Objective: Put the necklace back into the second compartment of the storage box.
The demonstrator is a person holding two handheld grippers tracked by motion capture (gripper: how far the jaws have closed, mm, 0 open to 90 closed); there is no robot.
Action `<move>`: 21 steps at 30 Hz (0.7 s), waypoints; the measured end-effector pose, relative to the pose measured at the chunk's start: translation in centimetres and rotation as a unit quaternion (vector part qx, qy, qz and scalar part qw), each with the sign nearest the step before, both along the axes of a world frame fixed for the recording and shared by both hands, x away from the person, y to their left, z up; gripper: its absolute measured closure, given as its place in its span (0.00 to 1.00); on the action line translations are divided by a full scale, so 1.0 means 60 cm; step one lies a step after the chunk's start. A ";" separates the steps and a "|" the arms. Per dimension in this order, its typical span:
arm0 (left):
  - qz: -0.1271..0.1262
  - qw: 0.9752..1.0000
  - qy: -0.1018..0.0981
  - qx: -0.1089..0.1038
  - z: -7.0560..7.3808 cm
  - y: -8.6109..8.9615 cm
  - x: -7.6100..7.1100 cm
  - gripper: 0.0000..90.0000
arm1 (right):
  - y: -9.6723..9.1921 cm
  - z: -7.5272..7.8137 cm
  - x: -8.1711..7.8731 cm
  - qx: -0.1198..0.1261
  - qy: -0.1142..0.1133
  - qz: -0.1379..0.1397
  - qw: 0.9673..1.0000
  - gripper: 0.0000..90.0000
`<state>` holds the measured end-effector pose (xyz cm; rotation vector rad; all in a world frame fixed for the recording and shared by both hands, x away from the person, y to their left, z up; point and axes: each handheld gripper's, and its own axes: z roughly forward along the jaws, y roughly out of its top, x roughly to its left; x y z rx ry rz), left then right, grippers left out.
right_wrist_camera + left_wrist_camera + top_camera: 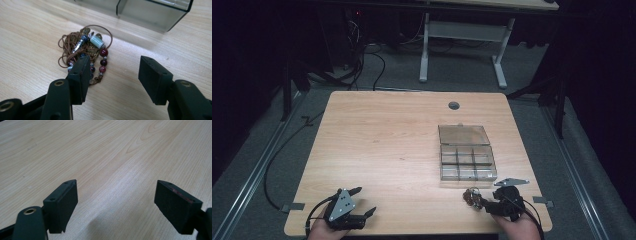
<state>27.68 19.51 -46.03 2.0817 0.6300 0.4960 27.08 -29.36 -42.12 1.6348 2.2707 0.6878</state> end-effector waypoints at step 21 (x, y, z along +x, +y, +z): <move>-0.003 1.000 0.002 0.000 0.000 0.000 0.000 0.21 | 0.018 0.020 0.035 -0.055 0.107 0.043 0.992 0.41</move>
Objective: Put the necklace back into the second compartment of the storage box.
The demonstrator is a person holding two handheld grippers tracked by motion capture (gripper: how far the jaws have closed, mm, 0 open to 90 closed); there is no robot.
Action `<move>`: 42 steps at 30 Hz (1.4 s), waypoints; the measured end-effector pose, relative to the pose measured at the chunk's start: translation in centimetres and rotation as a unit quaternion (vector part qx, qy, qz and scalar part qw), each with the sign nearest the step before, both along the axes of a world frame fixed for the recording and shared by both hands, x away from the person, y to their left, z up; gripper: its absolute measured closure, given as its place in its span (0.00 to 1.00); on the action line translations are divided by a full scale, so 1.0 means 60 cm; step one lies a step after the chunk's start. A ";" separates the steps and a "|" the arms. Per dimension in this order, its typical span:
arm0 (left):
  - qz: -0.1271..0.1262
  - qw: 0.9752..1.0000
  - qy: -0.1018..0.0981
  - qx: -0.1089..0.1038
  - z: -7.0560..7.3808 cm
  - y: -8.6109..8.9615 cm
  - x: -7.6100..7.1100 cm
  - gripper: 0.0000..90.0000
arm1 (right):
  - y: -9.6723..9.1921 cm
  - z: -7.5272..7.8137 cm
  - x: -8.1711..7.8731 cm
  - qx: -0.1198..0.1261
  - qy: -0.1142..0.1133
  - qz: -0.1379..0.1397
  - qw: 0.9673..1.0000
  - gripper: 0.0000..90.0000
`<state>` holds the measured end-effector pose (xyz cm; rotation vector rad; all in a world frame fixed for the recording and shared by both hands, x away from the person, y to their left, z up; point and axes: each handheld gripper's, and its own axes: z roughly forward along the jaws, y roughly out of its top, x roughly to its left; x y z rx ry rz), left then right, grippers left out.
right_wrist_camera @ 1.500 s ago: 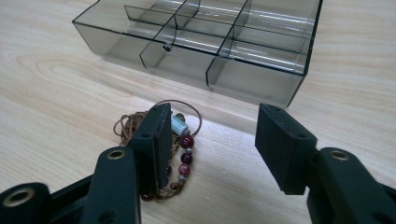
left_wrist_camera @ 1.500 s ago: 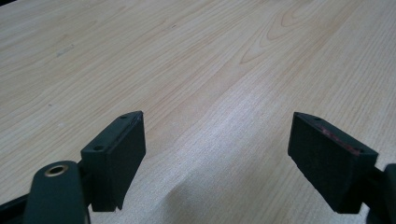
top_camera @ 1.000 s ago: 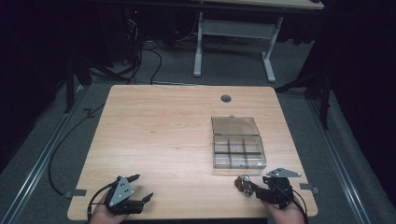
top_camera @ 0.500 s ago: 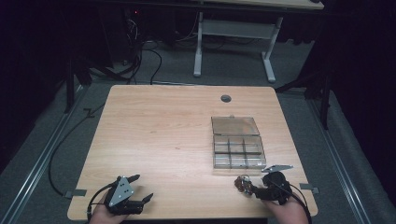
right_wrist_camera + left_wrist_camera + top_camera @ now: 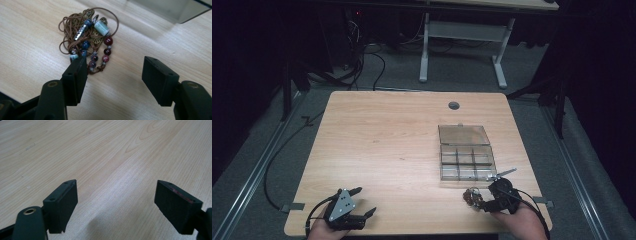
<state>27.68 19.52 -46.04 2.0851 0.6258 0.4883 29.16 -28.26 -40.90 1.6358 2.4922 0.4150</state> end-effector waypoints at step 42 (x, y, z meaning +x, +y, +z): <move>-0.006 1.000 0.002 0.001 0.000 -0.001 0.000 0.21 | 0.061 -0.014 0.043 -0.042 0.056 0.059 0.996 0.48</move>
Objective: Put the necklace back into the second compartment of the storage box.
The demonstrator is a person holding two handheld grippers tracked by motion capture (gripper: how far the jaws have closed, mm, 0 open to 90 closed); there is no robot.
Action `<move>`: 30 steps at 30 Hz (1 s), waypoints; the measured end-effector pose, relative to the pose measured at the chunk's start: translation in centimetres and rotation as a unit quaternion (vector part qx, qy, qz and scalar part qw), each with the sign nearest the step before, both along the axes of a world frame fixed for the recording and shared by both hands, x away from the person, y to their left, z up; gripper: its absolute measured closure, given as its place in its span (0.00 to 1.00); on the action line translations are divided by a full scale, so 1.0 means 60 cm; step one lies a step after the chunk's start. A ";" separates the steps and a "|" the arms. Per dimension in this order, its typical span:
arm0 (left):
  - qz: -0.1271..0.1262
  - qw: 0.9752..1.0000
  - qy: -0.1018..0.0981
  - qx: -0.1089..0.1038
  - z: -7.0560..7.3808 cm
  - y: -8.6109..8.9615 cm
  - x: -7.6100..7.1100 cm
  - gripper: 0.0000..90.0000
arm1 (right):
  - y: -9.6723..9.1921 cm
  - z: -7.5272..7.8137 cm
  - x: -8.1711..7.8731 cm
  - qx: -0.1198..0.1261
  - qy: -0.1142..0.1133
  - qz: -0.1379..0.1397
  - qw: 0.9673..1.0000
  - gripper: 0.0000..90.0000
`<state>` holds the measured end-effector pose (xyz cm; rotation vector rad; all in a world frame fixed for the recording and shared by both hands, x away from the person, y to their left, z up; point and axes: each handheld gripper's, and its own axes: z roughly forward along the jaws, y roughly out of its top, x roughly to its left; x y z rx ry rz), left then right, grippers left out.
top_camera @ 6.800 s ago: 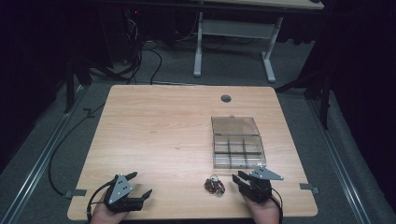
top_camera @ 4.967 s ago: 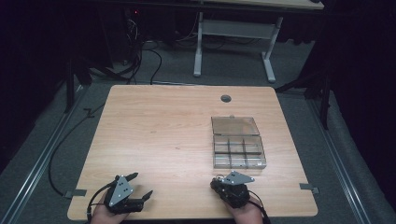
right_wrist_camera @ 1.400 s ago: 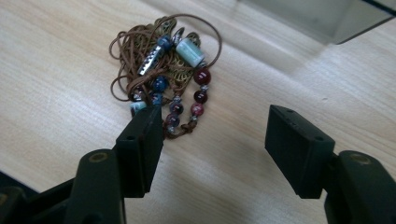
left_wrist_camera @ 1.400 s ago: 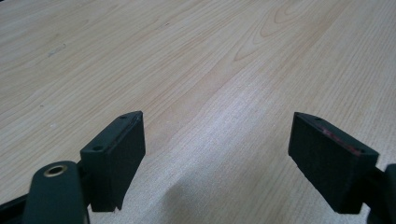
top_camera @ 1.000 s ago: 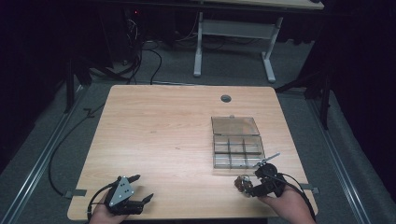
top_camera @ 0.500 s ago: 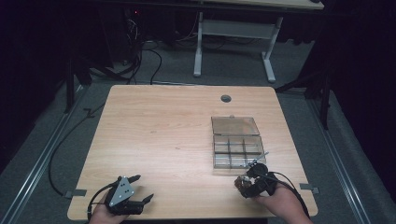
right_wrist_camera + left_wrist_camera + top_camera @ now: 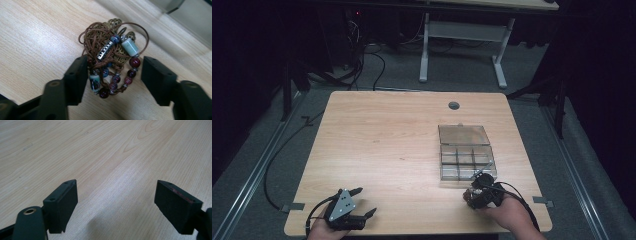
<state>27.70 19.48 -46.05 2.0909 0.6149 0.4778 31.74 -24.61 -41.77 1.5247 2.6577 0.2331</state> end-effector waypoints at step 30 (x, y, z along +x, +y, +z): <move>-0.003 1.000 0.001 0.001 0.000 0.000 0.000 0.22 | -0.007 0.036 0.003 -0.013 -0.009 0.013 1.000 0.89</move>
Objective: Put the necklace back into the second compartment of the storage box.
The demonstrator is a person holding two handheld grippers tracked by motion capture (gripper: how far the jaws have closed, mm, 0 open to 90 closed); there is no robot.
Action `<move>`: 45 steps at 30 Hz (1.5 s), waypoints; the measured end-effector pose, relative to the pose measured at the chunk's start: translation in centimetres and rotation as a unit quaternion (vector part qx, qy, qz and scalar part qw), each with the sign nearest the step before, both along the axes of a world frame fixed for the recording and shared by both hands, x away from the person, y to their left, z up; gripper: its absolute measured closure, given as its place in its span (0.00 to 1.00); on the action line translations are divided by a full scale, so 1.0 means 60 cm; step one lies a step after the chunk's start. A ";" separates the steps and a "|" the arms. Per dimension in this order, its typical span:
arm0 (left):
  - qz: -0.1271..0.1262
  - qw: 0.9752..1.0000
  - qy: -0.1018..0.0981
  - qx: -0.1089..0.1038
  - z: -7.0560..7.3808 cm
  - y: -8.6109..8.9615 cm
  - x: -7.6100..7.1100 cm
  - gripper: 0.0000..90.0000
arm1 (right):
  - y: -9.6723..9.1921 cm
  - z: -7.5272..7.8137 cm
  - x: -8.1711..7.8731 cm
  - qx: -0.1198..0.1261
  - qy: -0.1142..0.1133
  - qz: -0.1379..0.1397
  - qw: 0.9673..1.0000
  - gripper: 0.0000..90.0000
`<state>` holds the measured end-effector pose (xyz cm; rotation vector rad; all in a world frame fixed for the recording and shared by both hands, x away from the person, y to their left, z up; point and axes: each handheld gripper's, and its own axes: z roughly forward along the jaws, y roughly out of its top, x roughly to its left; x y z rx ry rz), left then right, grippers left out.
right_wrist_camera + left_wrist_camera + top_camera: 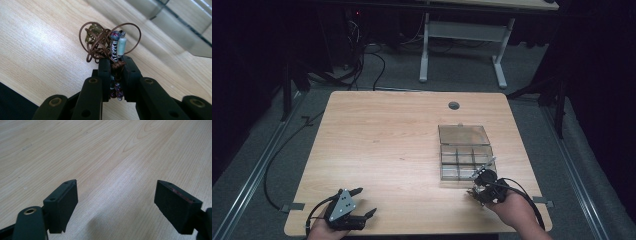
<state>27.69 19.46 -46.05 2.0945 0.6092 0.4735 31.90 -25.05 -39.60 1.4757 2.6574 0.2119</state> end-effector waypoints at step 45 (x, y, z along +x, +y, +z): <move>0.000 1.000 0.000 -0.001 0.000 0.001 0.000 0.22 | 0.000 0.083 0.057 0.016 -0.016 -0.008 1.000 0.89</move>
